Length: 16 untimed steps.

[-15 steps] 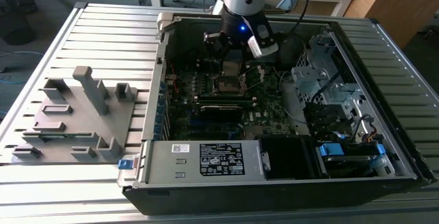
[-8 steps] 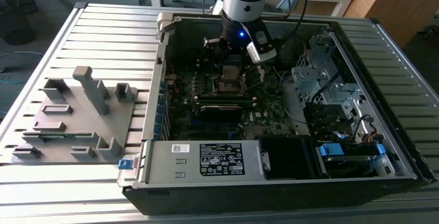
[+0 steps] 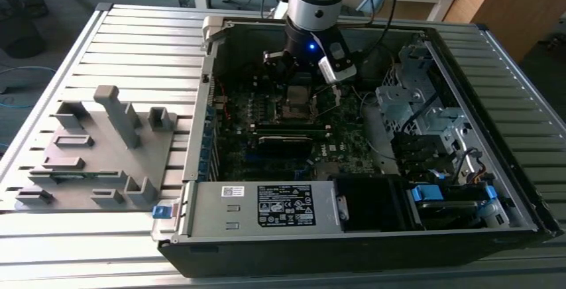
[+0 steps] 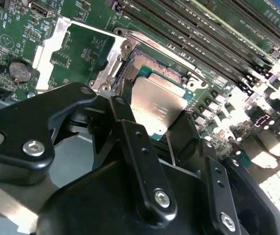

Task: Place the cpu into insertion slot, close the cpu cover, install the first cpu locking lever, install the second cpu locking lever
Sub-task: 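Place the cpu into insertion slot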

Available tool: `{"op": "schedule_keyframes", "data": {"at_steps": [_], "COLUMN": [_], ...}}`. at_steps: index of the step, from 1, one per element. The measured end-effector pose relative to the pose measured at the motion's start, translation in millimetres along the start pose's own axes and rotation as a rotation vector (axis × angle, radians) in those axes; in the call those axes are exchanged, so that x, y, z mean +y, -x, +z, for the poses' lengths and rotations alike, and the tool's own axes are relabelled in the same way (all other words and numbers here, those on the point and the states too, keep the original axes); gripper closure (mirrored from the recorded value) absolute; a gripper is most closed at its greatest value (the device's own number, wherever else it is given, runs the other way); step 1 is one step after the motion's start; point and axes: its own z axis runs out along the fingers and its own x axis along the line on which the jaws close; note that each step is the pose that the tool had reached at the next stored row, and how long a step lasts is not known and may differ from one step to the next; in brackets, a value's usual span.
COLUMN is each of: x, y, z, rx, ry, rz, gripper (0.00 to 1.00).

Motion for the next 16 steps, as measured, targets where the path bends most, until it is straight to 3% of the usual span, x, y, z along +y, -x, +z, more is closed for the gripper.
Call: {"op": "schedule_keyframes", "data": {"at_steps": [6,16], "x": [-0.2,-0.4], "y": [4.4,4.9], "z": [4.4,8.6], "rx": [0.0003,-0.0003], "ry": [-0.0038,-0.0088], "rz": [-0.003,0.007], "gripper": [0.46,0.46]}}
